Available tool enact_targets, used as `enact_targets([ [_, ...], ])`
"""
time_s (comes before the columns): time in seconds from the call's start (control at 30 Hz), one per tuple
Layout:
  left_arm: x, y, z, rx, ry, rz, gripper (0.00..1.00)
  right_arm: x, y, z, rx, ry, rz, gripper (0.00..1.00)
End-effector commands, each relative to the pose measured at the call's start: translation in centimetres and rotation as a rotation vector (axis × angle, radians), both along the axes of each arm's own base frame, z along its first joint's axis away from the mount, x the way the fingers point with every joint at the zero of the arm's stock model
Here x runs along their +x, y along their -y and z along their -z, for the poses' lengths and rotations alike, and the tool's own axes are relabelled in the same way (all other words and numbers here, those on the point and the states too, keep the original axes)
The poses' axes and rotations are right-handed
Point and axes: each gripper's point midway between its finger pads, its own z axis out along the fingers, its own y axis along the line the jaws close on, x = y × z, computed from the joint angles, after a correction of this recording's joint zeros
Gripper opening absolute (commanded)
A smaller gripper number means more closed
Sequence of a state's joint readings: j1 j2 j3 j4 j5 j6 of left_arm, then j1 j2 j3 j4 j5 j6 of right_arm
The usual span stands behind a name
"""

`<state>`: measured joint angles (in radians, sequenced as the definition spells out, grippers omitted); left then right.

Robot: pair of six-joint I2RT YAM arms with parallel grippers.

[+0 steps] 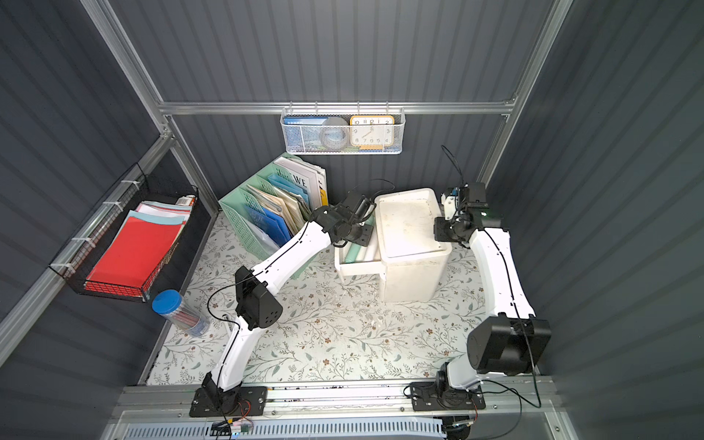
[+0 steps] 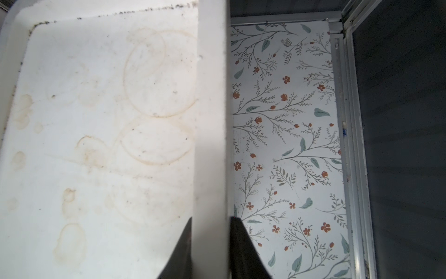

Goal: Take the microphone out of the drawer
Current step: Pick up the microphone from the drawer.

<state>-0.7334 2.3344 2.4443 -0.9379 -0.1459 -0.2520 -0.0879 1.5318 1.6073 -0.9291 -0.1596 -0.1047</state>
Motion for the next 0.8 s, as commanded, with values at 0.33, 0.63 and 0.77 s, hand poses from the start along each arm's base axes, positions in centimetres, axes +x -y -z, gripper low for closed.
enact_targets([
  [0.33, -2.4, 0.2, 4.9, 0.049, -0.169, 0.049, 0.33, -3.3, -4.6, 3.2, 0.162, -0.189, -0.098, 0.06],
  [0.63, -1.1, 0.5, -2.9, -0.109, 0.003, -0.007, 0.26, -3.3, -4.4, 3.2, 0.144, -0.188, -0.094, 0.06],
  [0.77, -0.9, 0.4, -5.1, -0.165, 0.043, -0.035, 0.26, -3.3, -4.2, 3.3, 0.138, -0.189, -0.089, 0.06],
])
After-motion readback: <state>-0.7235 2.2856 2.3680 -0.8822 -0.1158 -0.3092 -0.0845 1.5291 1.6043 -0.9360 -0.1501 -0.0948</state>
